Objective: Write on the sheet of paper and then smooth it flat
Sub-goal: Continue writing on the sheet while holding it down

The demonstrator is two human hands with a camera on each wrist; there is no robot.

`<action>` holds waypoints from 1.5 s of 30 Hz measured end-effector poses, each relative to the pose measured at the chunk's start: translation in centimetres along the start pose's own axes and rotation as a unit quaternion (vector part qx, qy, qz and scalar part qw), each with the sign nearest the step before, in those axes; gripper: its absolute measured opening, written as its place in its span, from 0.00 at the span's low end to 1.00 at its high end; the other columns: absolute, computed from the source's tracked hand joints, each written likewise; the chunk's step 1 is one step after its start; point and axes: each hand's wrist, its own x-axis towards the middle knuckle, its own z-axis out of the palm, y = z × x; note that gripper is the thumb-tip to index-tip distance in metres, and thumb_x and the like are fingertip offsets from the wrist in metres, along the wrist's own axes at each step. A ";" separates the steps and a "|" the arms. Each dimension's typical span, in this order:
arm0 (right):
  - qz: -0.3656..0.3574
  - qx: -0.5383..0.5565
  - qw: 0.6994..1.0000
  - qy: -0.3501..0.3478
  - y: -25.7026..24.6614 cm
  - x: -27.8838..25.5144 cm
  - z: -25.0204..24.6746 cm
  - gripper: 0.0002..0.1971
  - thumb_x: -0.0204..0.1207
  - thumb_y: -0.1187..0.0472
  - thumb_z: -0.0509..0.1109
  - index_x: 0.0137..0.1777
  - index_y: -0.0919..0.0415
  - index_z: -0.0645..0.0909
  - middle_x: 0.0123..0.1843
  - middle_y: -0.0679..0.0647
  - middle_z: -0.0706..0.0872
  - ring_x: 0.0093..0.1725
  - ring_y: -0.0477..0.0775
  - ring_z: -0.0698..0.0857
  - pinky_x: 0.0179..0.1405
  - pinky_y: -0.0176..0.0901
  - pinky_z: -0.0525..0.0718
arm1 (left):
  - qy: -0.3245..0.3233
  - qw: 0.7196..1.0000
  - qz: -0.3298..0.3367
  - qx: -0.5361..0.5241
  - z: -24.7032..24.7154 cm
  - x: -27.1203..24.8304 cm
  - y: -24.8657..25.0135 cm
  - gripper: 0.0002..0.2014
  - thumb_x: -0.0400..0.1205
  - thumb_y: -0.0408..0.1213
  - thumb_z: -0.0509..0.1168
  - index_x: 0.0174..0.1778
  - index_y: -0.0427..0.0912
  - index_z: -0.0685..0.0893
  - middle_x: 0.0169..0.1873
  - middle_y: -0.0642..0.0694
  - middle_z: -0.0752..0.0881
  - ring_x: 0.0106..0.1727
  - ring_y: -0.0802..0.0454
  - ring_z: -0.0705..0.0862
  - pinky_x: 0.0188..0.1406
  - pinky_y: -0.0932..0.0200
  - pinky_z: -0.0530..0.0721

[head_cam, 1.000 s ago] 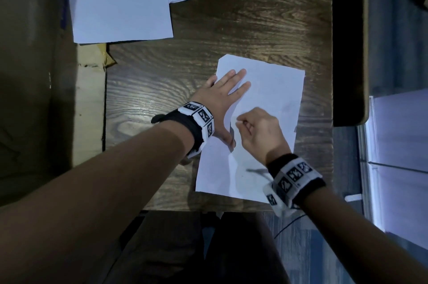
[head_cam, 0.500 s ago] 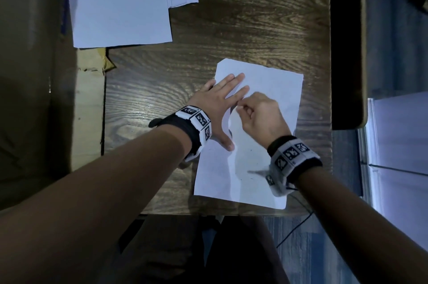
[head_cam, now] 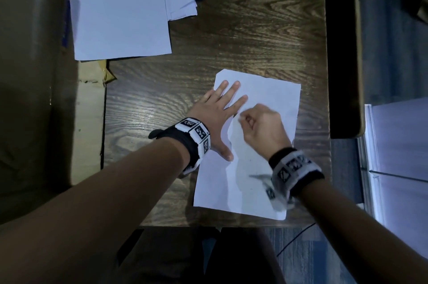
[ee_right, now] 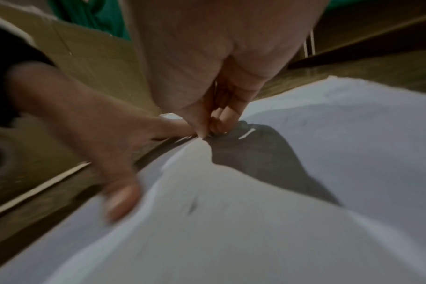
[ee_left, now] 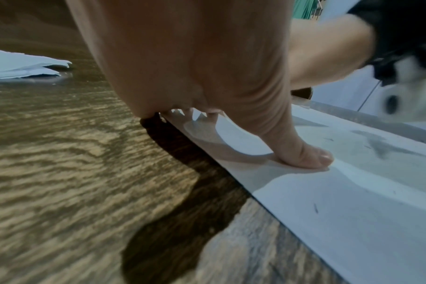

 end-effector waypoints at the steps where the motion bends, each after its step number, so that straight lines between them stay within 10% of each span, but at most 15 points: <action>1: -0.015 0.003 1.000 -0.027 -0.4 -1.3 0.3 0.03 0.75 0.68 0.72 0.42 0.63 0.87 0.39 0.55 0.83 0.35 0.56 0.83 0.40 0.49 0.85 | 0.003 1.000 -0.003 0.003 0.1 0.0 0.0 0.79 0.55 0.81 0.73 0.88 0.51 0.30 0.85 0.46 0.23 0.86 0.42 0.25 0.86 0.43 0.35; 4: -0.045 -0.018 0.994 -0.096 -0.5 -0.1 -1.0 0.04 0.76 0.65 0.71 0.42 0.61 0.87 0.38 0.55 0.83 0.37 0.58 0.83 0.43 0.51 0.84 | 0.007 1.000 -0.010 0.005 0.0 0.1 -0.1 0.80 0.55 0.82 0.72 0.88 0.47 0.28 0.85 0.47 0.24 0.86 0.43 0.25 0.87 0.43 0.37; 10: 0.031 -0.007 0.999 -0.002 0.4 2.6 -1.0 0.06 0.77 0.62 0.70 0.48 0.60 0.88 0.43 0.55 0.85 0.41 0.54 0.85 0.45 0.48 0.85 | -0.003 1.000 -0.010 -0.001 0.0 0.1 -0.1 0.81 0.54 0.82 0.72 0.87 0.46 0.28 0.85 0.47 0.24 0.86 0.43 0.25 0.86 0.44 0.36; 14: -0.034 -0.024 0.994 -0.102 -0.5 -0.7 -1.0 0.04 0.76 0.66 0.70 0.43 0.63 0.87 0.39 0.58 0.84 0.39 0.62 0.85 0.43 0.52 0.84 | 0.001 1.000 -0.015 0.002 -0.3 0.0 0.0 0.80 0.55 0.81 0.73 0.88 0.46 0.29 0.86 0.47 0.24 0.86 0.43 0.26 0.88 0.44 0.38; 20: 0.057 -0.018 0.998 0.016 0.6 3.9 -0.8 0.07 0.77 0.61 0.69 0.48 0.59 0.89 0.44 0.55 0.86 0.42 0.54 0.85 0.46 0.45 0.84 | -0.002 1.000 -0.012 -0.002 -0.3 -0.1 0.1 0.81 0.54 0.82 0.72 0.88 0.45 0.29 0.86 0.47 0.25 0.87 0.43 0.27 0.87 0.43 0.38; 25: 0.001 -0.028 0.997 -0.069 0.0 1.0 -1.3 0.06 0.76 0.63 0.69 0.47 0.62 0.88 0.43 0.57 0.87 0.43 0.58 0.86 0.46 0.46 0.83 | 0.001 1.000 -0.013 0.008 -0.3 -0.1 0.0 0.80 0.55 0.82 0.72 0.88 0.45 0.29 0.86 0.47 0.25 0.87 0.43 0.27 0.88 0.43 0.38; 31: 0.067 -0.026 0.997 0.025 1.3 4.9 -1.5 0.06 0.76 0.62 0.68 0.46 0.60 0.88 0.41 0.55 0.87 0.40 0.55 0.85 0.45 0.48 0.86 | -0.008 1.000 -0.015 0.008 -0.3 -0.1 0.0 0.81 0.54 0.82 0.73 0.88 0.46 0.29 0.86 0.47 0.25 0.87 0.43 0.27 0.88 0.43 0.39; 37: -0.013 -0.028 0.996 -0.082 0.6 -0.5 -1.2 0.04 0.76 0.63 0.71 0.45 0.60 0.88 0.43 0.56 0.85 0.43 0.58 0.85 0.46 0.50 0.84 | -0.003 1.000 -0.022 0.009 -0.3 0.0 0.1 0.81 0.55 0.81 0.73 0.88 0.46 0.29 0.86 0.47 0.25 0.87 0.43 0.26 0.88 0.43 0.38; 45: 0.070 -0.005 0.997 0.024 1.4 2.4 -0.9 0.04 0.75 0.64 0.71 0.44 0.61 0.88 0.39 0.55 0.86 0.35 0.51 0.82 0.42 0.42 0.83 | -0.013 1.000 -0.019 0.003 -0.4 0.0 0.2 0.81 0.54 0.82 0.72 0.88 0.47 0.28 0.85 0.48 0.24 0.86 0.44 0.25 0.87 0.43 0.37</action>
